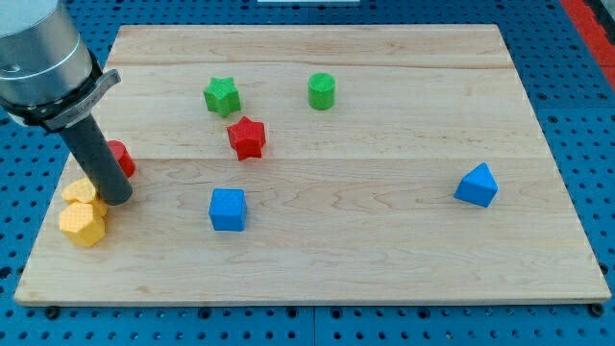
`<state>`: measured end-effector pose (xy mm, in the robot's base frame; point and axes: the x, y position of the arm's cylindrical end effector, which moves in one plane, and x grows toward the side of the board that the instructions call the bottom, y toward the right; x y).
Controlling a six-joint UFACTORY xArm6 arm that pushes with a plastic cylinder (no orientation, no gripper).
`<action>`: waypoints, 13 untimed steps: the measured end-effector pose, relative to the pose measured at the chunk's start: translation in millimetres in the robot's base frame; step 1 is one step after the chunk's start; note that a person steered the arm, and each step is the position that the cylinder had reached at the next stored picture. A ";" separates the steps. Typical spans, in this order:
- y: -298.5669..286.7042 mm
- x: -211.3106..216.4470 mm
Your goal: Push red star with the help of red circle towards green circle
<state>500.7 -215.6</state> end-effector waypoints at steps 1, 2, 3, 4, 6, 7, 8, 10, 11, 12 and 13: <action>-5.5 -11.9; -43.1 -21.2; -71.7 -36.2; -52.2 -50.2; -6.6 -40.6; 19.1 -39.9; 55.8 -50.2; 61.4 -26.9; 76.4 -31.5; 100.1 -44.9; 117.7 -50.6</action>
<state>450.1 -97.9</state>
